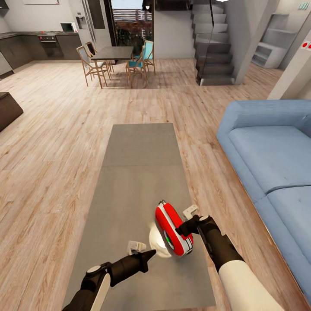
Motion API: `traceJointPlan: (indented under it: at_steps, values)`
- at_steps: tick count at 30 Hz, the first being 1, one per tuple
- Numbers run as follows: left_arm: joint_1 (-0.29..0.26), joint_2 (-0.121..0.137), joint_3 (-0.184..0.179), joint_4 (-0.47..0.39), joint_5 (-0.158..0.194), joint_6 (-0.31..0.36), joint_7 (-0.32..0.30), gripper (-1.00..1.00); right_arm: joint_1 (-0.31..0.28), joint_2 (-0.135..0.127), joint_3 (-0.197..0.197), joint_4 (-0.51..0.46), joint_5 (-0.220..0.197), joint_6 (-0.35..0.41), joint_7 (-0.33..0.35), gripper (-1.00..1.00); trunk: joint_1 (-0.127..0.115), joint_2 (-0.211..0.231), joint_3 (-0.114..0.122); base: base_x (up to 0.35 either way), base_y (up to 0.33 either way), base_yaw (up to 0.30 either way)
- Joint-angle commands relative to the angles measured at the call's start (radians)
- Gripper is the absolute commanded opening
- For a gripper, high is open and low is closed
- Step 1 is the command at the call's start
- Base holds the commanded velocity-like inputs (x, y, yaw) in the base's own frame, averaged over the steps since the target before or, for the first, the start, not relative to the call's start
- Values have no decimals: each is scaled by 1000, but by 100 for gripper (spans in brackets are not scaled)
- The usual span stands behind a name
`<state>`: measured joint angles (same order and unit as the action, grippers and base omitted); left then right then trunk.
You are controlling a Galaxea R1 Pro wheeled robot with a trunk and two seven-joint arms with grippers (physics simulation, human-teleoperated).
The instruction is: Turn on the radio receiver that's on the table in the living room.
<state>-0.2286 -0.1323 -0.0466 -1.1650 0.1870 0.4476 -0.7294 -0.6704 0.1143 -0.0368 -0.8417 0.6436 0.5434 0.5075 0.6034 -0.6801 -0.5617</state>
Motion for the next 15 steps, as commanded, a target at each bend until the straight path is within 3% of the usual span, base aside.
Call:
traceJointPlan:
  at_steps: [1,11,15]
  values:
    - [0,-1,0,-1,0,-3,-2,-100,0,0,0,0,0,0,-2,100,0,0,0,0,0,0]
    - [0,-3,-1,-6,0,-5,-11,-100,0,-1,1,-3,1,-7,-6,100,0,0,0,0,0,0]
    - [0,-3,0,-16,0,-4,-47,-100,0,-1,1,-3,1,-9,-4,100,0,0,0,0,0,0]
